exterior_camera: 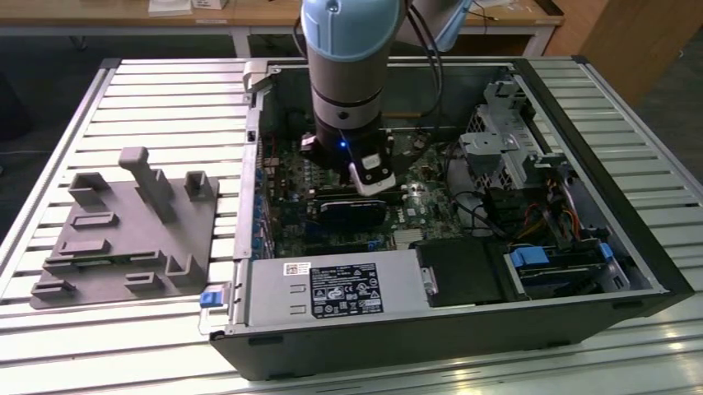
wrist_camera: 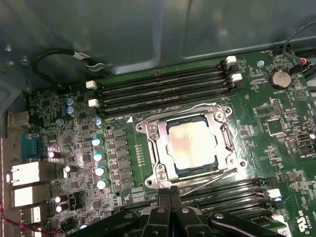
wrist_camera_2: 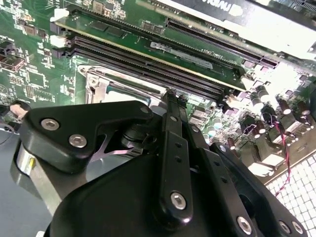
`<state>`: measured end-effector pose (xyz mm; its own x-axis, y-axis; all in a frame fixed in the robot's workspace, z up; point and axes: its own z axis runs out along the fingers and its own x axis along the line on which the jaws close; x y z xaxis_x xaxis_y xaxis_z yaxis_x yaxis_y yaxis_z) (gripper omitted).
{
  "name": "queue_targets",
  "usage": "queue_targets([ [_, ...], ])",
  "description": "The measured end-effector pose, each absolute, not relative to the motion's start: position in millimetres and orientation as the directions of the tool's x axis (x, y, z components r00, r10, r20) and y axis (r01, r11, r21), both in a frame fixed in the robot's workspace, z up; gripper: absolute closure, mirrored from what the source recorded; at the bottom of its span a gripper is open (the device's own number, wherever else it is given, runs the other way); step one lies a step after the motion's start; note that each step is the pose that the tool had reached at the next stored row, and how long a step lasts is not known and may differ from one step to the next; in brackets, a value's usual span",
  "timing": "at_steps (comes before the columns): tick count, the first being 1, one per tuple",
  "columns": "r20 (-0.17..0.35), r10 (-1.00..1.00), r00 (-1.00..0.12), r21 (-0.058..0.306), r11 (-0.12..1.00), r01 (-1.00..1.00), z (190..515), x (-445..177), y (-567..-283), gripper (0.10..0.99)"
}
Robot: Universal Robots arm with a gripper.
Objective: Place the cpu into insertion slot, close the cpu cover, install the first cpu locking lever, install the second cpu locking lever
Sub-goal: 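Install the second cpu locking lever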
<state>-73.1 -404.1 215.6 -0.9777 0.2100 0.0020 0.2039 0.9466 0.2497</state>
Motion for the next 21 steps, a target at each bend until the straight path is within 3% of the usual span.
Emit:
queue_targets([
  [21,0.014,0.210,-0.978,0.300,0.932,0.204,197.6,-80.5,-407.7,0.980],
])
